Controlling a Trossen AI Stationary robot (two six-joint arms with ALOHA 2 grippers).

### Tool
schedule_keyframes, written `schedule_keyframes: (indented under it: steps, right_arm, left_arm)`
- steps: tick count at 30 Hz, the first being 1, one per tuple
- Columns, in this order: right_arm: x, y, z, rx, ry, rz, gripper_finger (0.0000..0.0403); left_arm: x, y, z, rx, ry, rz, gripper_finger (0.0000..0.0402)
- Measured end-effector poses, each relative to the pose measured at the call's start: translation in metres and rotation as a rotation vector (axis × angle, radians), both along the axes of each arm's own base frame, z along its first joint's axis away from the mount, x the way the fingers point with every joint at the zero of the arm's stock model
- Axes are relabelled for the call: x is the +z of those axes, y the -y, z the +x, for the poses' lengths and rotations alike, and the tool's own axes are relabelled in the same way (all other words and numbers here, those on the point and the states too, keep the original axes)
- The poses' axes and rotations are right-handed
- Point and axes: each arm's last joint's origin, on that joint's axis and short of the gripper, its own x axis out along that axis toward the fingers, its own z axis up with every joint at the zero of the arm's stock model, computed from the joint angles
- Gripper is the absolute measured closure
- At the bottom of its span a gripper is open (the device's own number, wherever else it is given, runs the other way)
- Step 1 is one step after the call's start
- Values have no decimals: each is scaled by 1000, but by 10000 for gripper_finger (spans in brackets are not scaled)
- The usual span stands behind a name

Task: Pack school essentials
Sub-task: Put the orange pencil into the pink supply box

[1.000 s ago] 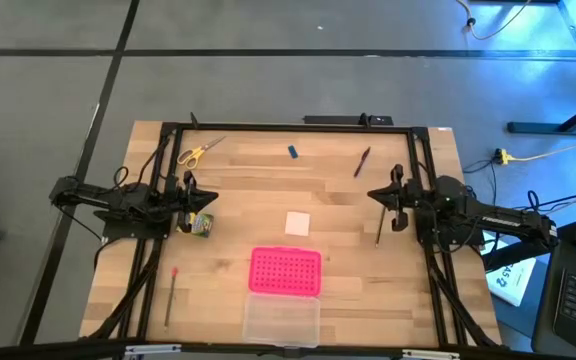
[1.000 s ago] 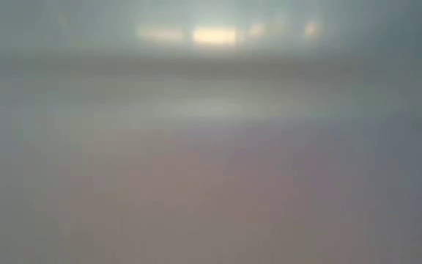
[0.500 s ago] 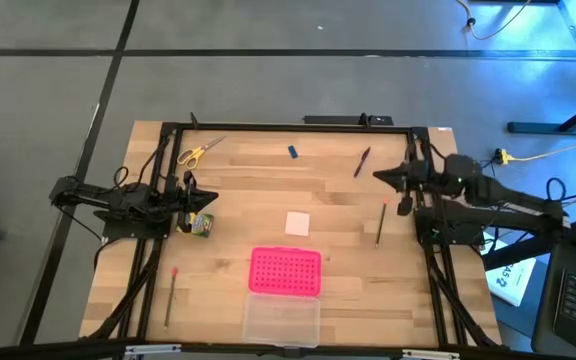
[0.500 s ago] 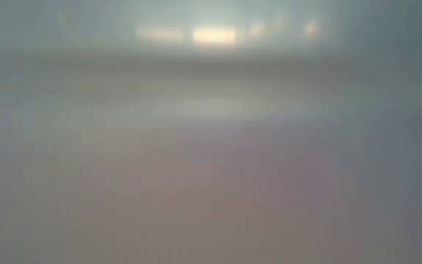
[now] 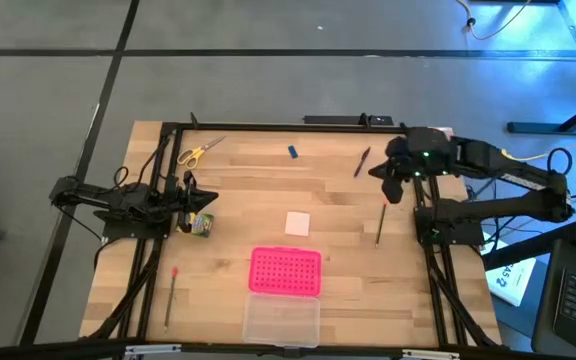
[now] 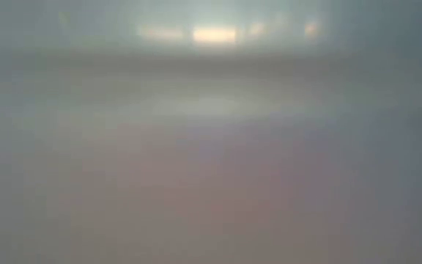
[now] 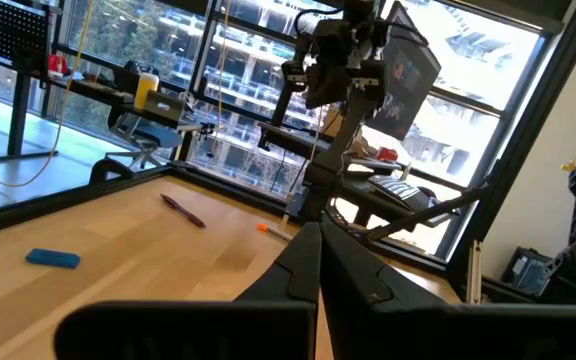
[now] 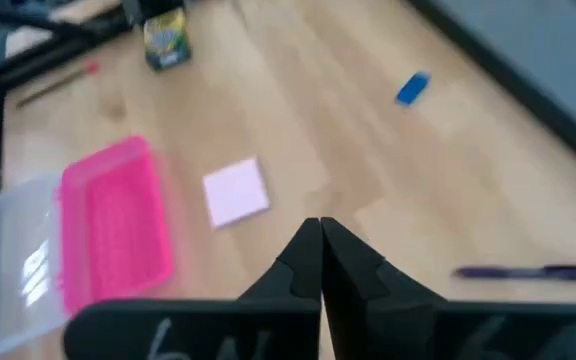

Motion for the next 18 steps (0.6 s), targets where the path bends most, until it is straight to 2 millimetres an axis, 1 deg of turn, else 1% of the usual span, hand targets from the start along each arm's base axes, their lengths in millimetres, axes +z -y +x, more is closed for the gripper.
schedule_keyframes:
  steps: [2,5,7,10,13,15,18]
  right_arm:
    - [-2,1,6,26,-44,32,402]
    - [-5,2,13,37,-64,50,402]
    - [-5,2,13,38,-81,53,402]
    - [-6,1,10,30,-120,59,402]
    - [-1,1,6,-5,-128,57,402]
    - [2,2,4,-52,-135,52,402]
    - [6,2,3,-59,-131,36,402]
  left_arm:
    - [0,0,0,1,0,2,401]
    - [2,-1,-1,23,3,18,401]
    - [10,-1,-2,15,22,21,401]
    - [27,-1,-5,22,34,62,401]
    - [51,-2,-9,34,7,100,401]
    - [67,-2,-8,44,-48,107,401]
    - [88,-1,0,51,-156,125,401]
